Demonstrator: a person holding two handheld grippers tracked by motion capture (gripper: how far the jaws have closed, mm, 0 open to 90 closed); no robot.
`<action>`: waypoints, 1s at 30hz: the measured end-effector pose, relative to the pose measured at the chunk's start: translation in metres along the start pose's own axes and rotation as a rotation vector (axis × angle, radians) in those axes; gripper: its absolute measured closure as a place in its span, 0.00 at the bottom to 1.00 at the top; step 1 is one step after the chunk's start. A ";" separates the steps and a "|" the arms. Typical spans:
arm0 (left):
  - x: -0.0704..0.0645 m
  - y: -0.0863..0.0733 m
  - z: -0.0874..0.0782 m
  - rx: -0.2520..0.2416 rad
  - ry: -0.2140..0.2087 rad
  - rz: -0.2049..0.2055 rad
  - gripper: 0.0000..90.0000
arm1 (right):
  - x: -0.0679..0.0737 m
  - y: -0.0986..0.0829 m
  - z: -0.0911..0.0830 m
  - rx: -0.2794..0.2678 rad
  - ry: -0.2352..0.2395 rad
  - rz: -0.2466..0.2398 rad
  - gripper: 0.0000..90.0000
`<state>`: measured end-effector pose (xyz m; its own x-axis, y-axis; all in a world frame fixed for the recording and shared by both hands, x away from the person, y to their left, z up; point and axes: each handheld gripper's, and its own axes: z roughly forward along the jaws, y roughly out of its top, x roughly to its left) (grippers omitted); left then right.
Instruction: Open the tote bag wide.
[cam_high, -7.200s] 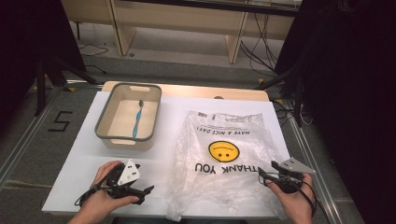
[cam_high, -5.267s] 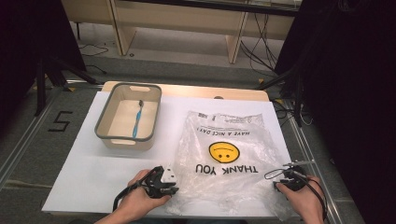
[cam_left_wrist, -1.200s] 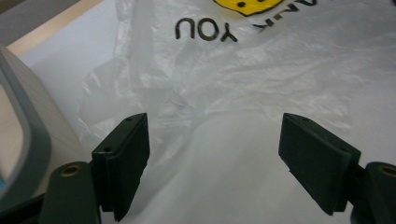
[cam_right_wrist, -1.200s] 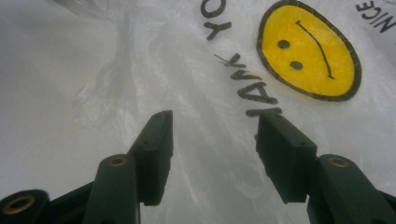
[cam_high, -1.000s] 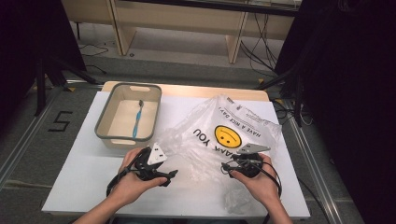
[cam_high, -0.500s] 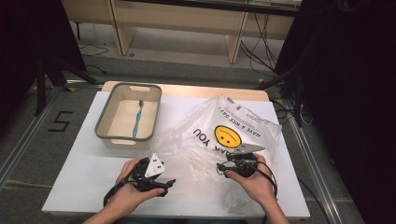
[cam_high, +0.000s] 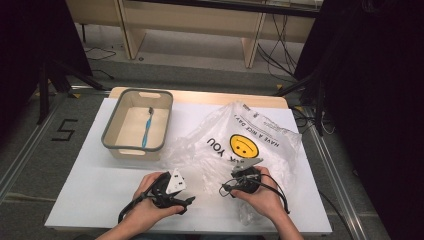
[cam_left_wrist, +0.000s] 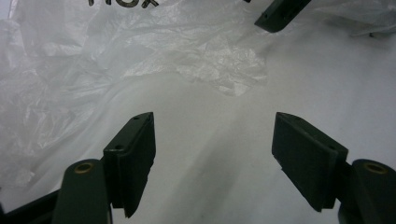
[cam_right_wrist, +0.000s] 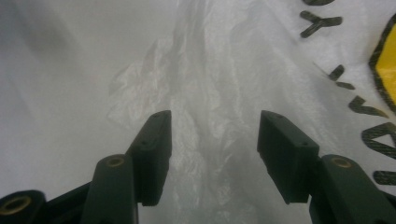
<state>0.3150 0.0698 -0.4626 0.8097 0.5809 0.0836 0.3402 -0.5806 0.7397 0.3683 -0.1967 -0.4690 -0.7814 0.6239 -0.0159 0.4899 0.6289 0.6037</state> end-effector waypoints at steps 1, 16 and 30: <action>0.000 0.000 0.001 -0.001 0.001 0.002 0.34 | 0.001 0.000 0.002 0.012 -0.002 -0.014 0.51; -0.002 0.002 0.007 0.012 -0.013 0.012 0.35 | -0.010 0.002 0.010 0.034 -0.016 0.047 0.91; -0.004 0.011 0.014 -0.015 -0.039 0.037 0.47 | -0.013 0.007 -0.002 -0.020 -0.008 0.103 1.00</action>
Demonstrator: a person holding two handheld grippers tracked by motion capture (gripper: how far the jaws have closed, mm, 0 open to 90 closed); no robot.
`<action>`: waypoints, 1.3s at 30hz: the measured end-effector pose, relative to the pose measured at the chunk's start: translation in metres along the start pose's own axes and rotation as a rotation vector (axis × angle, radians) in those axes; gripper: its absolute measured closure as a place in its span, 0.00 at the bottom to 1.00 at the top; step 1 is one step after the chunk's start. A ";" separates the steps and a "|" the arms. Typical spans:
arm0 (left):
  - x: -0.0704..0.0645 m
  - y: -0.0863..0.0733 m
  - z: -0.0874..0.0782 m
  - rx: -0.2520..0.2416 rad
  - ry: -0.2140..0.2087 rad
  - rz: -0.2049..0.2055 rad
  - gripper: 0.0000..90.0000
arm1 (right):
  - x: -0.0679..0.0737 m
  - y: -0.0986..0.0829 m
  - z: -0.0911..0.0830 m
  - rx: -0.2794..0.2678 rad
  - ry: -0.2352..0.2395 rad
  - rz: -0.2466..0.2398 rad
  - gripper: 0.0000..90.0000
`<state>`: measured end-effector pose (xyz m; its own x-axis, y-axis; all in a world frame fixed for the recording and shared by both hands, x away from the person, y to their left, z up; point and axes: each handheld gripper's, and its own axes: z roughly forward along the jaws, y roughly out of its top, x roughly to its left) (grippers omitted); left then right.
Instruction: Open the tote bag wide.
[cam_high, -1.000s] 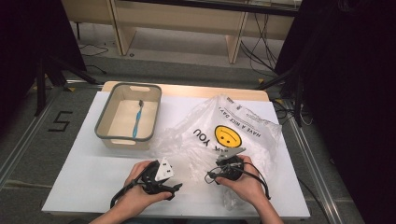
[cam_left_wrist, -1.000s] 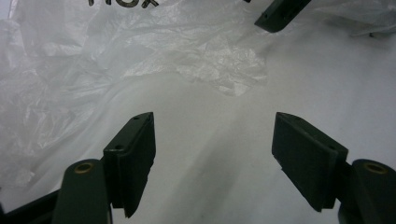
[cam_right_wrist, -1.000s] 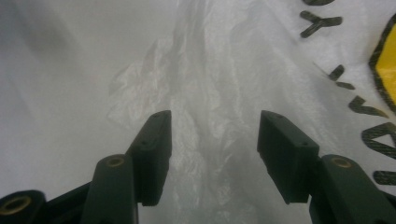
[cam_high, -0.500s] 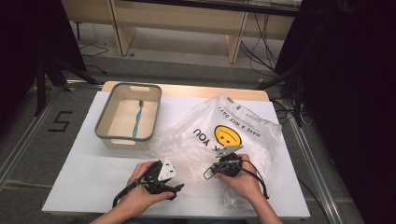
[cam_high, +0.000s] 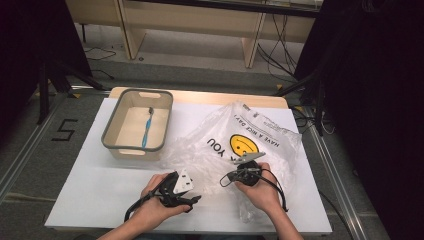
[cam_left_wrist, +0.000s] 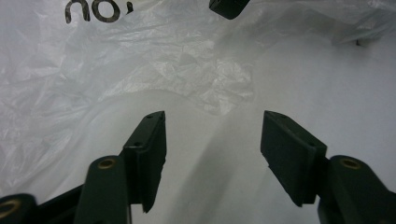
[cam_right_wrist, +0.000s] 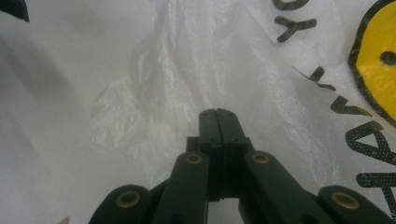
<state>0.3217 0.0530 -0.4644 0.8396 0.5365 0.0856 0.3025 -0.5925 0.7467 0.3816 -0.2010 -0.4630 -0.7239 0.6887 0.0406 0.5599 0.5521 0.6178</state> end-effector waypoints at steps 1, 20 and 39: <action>0.000 0.001 0.001 -0.002 0.001 -0.004 0.49 | 0.000 0.001 -0.002 -0.013 0.001 0.007 1.00; 0.000 0.020 0.058 0.086 0.001 0.010 0.97 | -0.002 0.015 -0.034 -0.174 -0.024 0.050 1.00; -0.002 0.022 0.060 0.092 0.017 0.018 0.99 | -0.009 0.031 -0.071 -0.409 -0.157 0.080 1.00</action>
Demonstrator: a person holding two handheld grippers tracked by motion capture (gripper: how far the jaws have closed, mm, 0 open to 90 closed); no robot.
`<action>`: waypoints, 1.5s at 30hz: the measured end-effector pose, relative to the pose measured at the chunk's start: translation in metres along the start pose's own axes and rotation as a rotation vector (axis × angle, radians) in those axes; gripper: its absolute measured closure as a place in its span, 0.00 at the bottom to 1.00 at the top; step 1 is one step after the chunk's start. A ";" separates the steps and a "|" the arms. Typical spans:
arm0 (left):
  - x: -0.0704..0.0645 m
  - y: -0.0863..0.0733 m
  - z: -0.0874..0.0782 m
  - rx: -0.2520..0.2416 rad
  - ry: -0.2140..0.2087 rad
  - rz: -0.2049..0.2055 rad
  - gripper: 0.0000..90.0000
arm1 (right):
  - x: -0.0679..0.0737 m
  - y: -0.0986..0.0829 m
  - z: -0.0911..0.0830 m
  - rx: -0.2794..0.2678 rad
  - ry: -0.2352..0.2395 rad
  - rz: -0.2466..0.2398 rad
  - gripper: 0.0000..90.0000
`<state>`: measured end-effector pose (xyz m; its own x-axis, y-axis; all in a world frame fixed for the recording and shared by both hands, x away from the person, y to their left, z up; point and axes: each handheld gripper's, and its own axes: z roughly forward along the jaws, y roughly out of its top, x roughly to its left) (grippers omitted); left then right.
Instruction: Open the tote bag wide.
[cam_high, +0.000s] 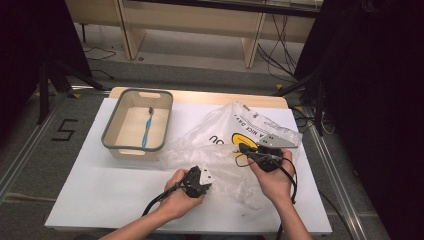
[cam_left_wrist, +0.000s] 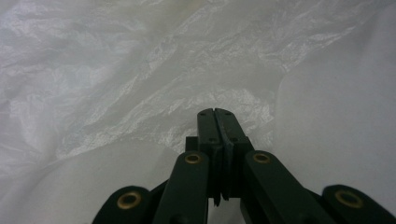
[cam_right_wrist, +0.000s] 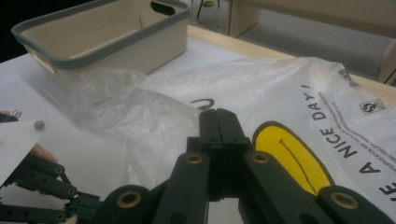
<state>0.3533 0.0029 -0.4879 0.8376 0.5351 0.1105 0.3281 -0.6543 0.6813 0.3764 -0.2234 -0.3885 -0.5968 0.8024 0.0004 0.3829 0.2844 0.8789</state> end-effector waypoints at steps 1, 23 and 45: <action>0.000 0.000 0.000 0.000 0.000 0.001 0.99 | 0.000 0.000 -0.001 -0.010 -0.007 0.001 1.00; 0.048 0.038 -0.044 -0.213 0.279 -0.048 0.50 | -0.003 -0.005 0.000 0.037 0.021 -0.007 1.00; 0.053 0.067 -0.013 -0.176 0.267 0.065 0.99 | -0.001 -0.008 0.001 0.099 0.074 -0.020 0.97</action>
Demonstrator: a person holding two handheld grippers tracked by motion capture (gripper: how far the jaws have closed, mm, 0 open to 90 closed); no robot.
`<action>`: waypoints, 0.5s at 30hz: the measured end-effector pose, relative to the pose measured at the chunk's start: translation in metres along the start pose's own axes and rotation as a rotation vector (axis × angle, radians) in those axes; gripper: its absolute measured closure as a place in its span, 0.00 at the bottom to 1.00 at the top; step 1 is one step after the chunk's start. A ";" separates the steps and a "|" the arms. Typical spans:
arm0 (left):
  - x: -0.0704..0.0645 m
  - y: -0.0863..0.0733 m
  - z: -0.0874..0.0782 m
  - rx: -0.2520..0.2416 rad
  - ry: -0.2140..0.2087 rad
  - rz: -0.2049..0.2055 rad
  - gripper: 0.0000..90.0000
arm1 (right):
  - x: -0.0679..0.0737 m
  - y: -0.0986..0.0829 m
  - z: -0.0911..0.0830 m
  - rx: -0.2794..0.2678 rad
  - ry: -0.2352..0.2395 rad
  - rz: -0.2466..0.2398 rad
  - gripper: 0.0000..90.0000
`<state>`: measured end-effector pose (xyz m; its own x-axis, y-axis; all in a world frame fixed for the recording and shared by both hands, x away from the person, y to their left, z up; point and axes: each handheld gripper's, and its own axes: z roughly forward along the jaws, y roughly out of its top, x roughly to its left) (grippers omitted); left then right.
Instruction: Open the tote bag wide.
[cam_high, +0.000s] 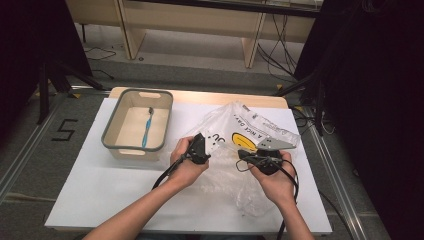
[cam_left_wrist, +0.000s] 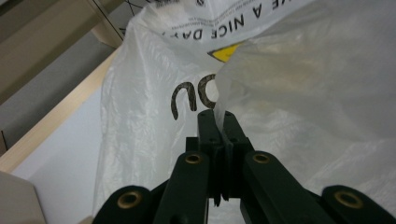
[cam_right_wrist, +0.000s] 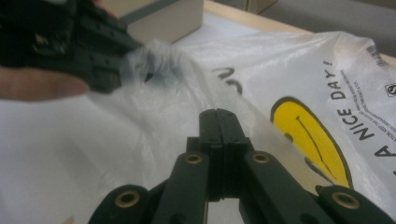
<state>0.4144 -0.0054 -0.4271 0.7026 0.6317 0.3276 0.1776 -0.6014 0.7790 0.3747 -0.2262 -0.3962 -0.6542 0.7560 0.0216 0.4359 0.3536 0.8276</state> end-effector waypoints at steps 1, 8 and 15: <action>0.000 0.003 -0.003 -0.016 0.005 -0.003 0.99 | 0.001 0.000 0.000 0.002 -0.003 -0.003 0.93; 0.002 0.015 -0.013 -0.064 0.015 0.016 0.99 | 0.015 0.007 0.009 -0.003 -0.021 -0.137 0.34; 0.003 0.020 -0.019 -0.084 0.009 0.024 0.99 | 0.023 0.009 0.040 0.117 -0.111 -0.262 0.23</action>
<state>0.4070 -0.0065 -0.4002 0.6995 0.6223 0.3512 0.1018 -0.5733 0.8130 0.3880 -0.1835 -0.4101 -0.6851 0.6839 -0.2510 0.3335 0.6007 0.7265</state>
